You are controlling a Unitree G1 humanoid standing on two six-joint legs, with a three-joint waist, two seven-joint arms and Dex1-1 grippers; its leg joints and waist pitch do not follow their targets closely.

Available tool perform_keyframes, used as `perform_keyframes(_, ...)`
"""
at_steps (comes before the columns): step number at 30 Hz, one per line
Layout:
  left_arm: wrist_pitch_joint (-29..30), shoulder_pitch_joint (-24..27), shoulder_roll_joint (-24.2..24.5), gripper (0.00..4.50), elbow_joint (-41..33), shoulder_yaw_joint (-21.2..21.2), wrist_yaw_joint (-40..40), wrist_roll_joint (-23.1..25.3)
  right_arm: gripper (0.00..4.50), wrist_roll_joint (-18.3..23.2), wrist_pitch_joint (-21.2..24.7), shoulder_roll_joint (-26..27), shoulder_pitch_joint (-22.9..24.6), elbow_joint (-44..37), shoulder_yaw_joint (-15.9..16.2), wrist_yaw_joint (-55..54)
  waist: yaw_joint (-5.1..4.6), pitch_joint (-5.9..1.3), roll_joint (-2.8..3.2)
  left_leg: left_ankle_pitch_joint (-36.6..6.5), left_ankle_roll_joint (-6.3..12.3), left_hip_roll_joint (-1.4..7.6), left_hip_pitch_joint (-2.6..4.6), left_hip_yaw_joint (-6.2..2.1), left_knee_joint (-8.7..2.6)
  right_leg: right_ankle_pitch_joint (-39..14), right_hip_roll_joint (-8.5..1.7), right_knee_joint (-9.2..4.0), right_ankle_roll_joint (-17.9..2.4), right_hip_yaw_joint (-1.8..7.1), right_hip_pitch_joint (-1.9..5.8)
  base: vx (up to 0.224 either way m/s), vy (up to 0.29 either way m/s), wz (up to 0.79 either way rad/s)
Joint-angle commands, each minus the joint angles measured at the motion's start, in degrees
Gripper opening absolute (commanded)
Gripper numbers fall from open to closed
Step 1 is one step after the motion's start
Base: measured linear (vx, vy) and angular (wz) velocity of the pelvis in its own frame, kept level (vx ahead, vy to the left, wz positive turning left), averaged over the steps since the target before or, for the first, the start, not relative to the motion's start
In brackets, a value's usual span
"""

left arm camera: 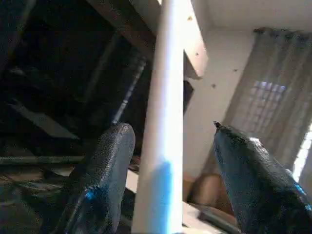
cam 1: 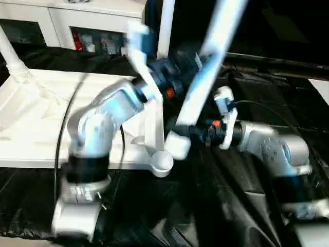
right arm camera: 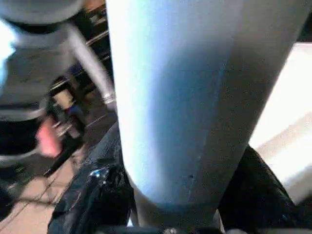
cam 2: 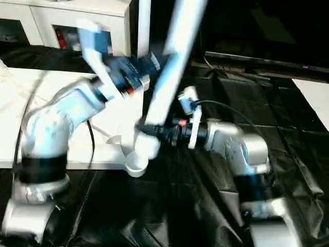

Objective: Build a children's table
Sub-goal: Pick table leg, then move to table

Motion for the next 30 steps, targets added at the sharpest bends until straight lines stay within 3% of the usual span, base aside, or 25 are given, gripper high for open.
perform_keyframes(1,0.5,1.0,1.3,2.99,-0.9,0.2,0.2,1.5,1.90,-0.5,-1.8,-0.1,0.6,-1.8,-2.5,-2.4,-0.03,-4.40,0.46,-4.7,-1.07,3.24,1.25,-1.01,-4.22,-2.3,-5.05,-4.34,-12.3,2.84,2.86,0.000,0.000,0.00)
perform_keyframes(2,-2.0,3.9,6.5,2.99,-1.9,-4.2,0.4,9.1,1.90,-2.3,-6.4,1.1,2.5,-2.7,-3.9,-5.1,0.01,-4.37,0.63,-5.0,-1.27,3.26,1.23,-1.08,-4.24,-3.0,-5.09,-4.38,-11.9,2.85,2.80,0.000,0.000,0.00)
perform_keyframes(3,-2.1,7.1,9.7,2.99,-3.3,-6.1,-0.4,11.9,1.90,-3.1,-6.8,1.1,4.4,-4.0,-4.3,-6.7,-0.10,-4.29,0.99,-6.1,-1.73,3.66,1.25,-1.39,-4.61,-4.8,-5.12,-4.56,-9.5,2.86,2.51,0.000,0.000,0.00)
perform_keyframes(4,-2.0,7.7,10.3,2.99,-3.6,-6.4,-0.5,12.3,1.90,-3.3,-6.8,1.0,4.7,-4.3,-4.3,-7.0,-0.44,-4.18,0.83,-6.6,-2.05,3.47,1.13,-1.35,-4.76,-5.5,-4.91,-4.45,-8.7,2.85,2.63,0.000,0.000,0.00)
perform_keyframes(5,-3.3,13.8,14.3,2.99,-5.8,-8.2,-0.5,16.5,1.90,-6.3,-9.0,1.2,8.2,-7.3,-4.3,-10.7,-0.55,-4.30,1.48,-6.7,-2.88,3.50,1.42,-1.37,-4.80,-6.2,-4.95,-4.66,-8.1,2.86,2.42,0.000,0.000,0.00)
perform_keyframes(6,-5.3,16.4,14.6,2.99,-6.3,-7.9,0.5,18.4,1.90,-8.4,-11.2,1.8,9.7,-8.9,-4.1,-12.8,-0.68,-4.31,1.69,-6.6,-3.20,3.48,1.32,-1.33,-4.83,-5.6,-4.84,-4.58,-8.0,2.87,2.40,0.000,0.000,0.00)
perform_keyframes(8,-6.7,18.2,14.7,2.99,-6.7,-7.6,1.2,19.7,1.90,-9.8,-12.7,2.2,10.8,-10.2,-4.0,-14.3,-1.01,-4.39,1.54,-6.7,-3.57,3.35,1.37,-1.20,-4.81,-4.5,-4.62,-4.60,-8.2,2.83,2.38,0.000,0.000,0.00)
perform_keyframes(10,-9.9,22.7,16.0,2.99,-7.2,-8.8,4.0,24.7,1.90,-11.7,-10.3,1.5,13.6,-13.6,-2.6,-16.6,-0.97,-4.33,1.68,-7.4,-3.04,3.35,1.34,-1.28,-4.87,-3.0,-4.48,-4.62,-9.0,2.85,2.31,0.000,0.000,0.00)
perform_keyframes(12,-16.5,29.0,15.2,2.99,-7.6,-8.5,8.7,30.6,1.90,-15.7,-10.6,2.4,17.5,-17.2,-1.6,-23.0,-1.24,-3.75,1.26,-10.6,-3.07,3.51,1.15,-1.38,-5.40,-7.6,-4.64,-5.24,-8.0,2.99,2.26,0.000,0.000,0.00)
perform_keyframes(15,-19.0,34.4,12.8,2.99,-9.2,-6.9,14.1,32.4,1.90,-18.5,-12.1,4.3,21.5,-19.8,-1.0,-28.4,-1.52,-3.65,1.29,-13.6,-3.57,3.46,1.38,-1.37,-5.57,-13.8,-4.86,-5.92,-6.8,3.11,1.88,0.000,0.000,0.00)
perform_keyframes(16,-19.0,34.4,12.8,2.99,-9.2,-6.9,14.1,32.4,1.90,-18.5,-12.1,4.3,21.5,-19.8,-1.0,-28.4,-1.51,-3.67,1.31,-14.2,-3.48,3.44,1.43,-1.45,-5.59,-14.6,-4.83,-5.96,-6.6,3.13,1.79,0.000,0.000,0.00)
perform_keyframes(18,-21.9,39.9,10.7,2.99,-12.0,-5.9,17.4,34.0,1.90,-21.6,-15.3,5.2,25.7,-21.1,0.5,-30.8,-1.50,-3.59,1.38,-15.1,-3.19,3.41,1.32,-1.48,-5.69,-15.6,-4.83,-6.22,-6.0,3.23,1.66,0.000,0.000,0.00)
perform_keyframes(19,-21.9,41.1,10.1,2.99,-12.9,-5.6,17.9,34.2,1.90,-21.9,-15.8,5.6,26.5,-21.3,0.6,-31.2,-1.17,-3.54,0.96,-14.0,-0.67,3.16,0.53,-1.03,-5.27,-16.2,-6.42,-6.79,-6.9,4.11,2.34,0.000,0.000,0.00)
perform_keyframes(20,-21.4,41.9,9.6,2.99,-13.6,-5.3,18.3,34.2,1.90,-22.0,-16.5,6.2,26.9,-21.4,0.2,-31.8,-0.89,-3.57,1.00,-13.3,0.61,3.00,0.36,-0.95,-4.92,-17.0,-7.12,-7.09,-7.2,4.56,2.50,0.000,0.000,0.00)
perform_keyframes(21,-21.5,42.7,9.3,2.99,-14.1,-5.2,18.7,34.3,1.90,-22.3,-17.7,7.0,27.2,-21.6,-0.5,-32.8,-0.29,-3.72,1.01,-10.9,3.32,2.81,-0.08,-1.10,-3.73,-18.0,-9.03,-7.89,-7.8,5.74,3.01,0.000,0.000,0.00)
perform_keyframes(22,-21.7,43.2,9.1,2.99,-14.4,-5.2,19.1,34.5,1.90,-22.8,-19.0,7.7,27.3,-21.7,-1.0,-33.7,-0.03,-3.76,0.89,-9.5,4.65,2.79,-0.63,-1.46,-2.81,-18.7,-10.45,-8.42,-8.0,6.49,3.43,0.000,0.000,0.00)
perform_keyframes(23,-22.6,43.7,8.9,2.99,-14.2,-5.2,19.5,34.9,1.90,-24.6,-20.9,8.2,27.1,-21.3,-0.9,-35.9,0.83,-3.68,0.98,-7.5,6.61,3.05,-1.48,-2.57,-0.15,-21.8,-14.06,-9.68,-8.1,8.63,3.77,-0.013,0.052,-0.03)
perform_keyframes(24,-23.2,44.0,8.7,2.99,-14.1,-5.2,19.7,35.2,1.90,-25.9,-22.2,8.4,26.9,-21.0,-0.8,-37.3,1.24,-3.67,1.05,-7.0,6.95,3.37,-2.00,-3.23,1.06,-23.6,-15.60,-10.25,-8.3,9.51,3.95,-0.001,0.105,-0.09)
perform_keyframes(25,-23.6,44.3,8.7,2.99,-14.0,-5.2,19.9,35.4,1.90,-26.5,-23.0,8.6,26.8,-20.8,-0.8,-38.2,1.48,-3.59,1.27,-6.9,6.84,3.42,-3.31,-4.61,2.68,-25.5,-16.63,-10.45,-9.0,10.16,4.33,-0.001,0.105,-0.09)
perform_keyframes(26,-23.8,44.3,8.6,2.99,-13.6,-5.0,20.2,35.7,1.90,-27.3,-24.9,9.1,26.7,-20.2,-1.0,-39.3,1.46,-3.60,1.84,-6.1,7.28,3.23,-2.99,-4.88,1.25,-25.1,-14.37,-9.96,-9.9,8.55,3.76,0.001,0.175,-0.12)
perform_keyframes(27,-24.3,44.3,8.5,2.99,-13.4,-5.0,20.3,35.7,1.90,-27.2,-26.6,9.4,26.6,-19.8,-1.2,-39.4,1.34,-3.78,2.69,-6.5,9.08,2.78,-1.53,-3.78,-1.65,-23.7,-10.57,-9.14,-9.7,6.03,3.00,0.002,0.219,-0.01)
perform_keyframes(28,-24.6,44.3,8.4,2.99,-13.3,-4.9,20.4,35.7,1.90,-26.8,-27.7,9.7,26.6,-19.4,-1.4,-38.9,0.72,-3.83,2.70,-7.3,10.53,2.51,-0.21,-2.79,-2.95,-21.8,-8.11,-8.25,-9.0,4.67,1.99,0.002,0.219,-0.01)
perform_keyframes(29,-24.3,44.4,8.1,2.99,-13.2,-4.9,20.8,35.7,1.90,-25.5,-29.3,10.3,26.7,-19.0,-1.7,-37.8,-1.40,-4.37,3.90,-6.4,15.06,1.61,3.12,-2.18,-5.08,-15.6,-2.51,-4.75,-7.2,1.00,-0.03,-0.011,0.238,0.08)
perform_keyframes(30,-25.4,44.5,8.3,2.99,-13.3,-5.2,21.2,36.7,1.90,-24.3,-28.9,10.7,26.8,-19.2,-2.0,-37.3,-3.33,-4.30,4.64,-6.7,17.83,1.83,4.37,-2.23,-6.80,-10.1,1.04,0.62,-4.7,-2.47,-1.94,-0.027,0.246,0.13)
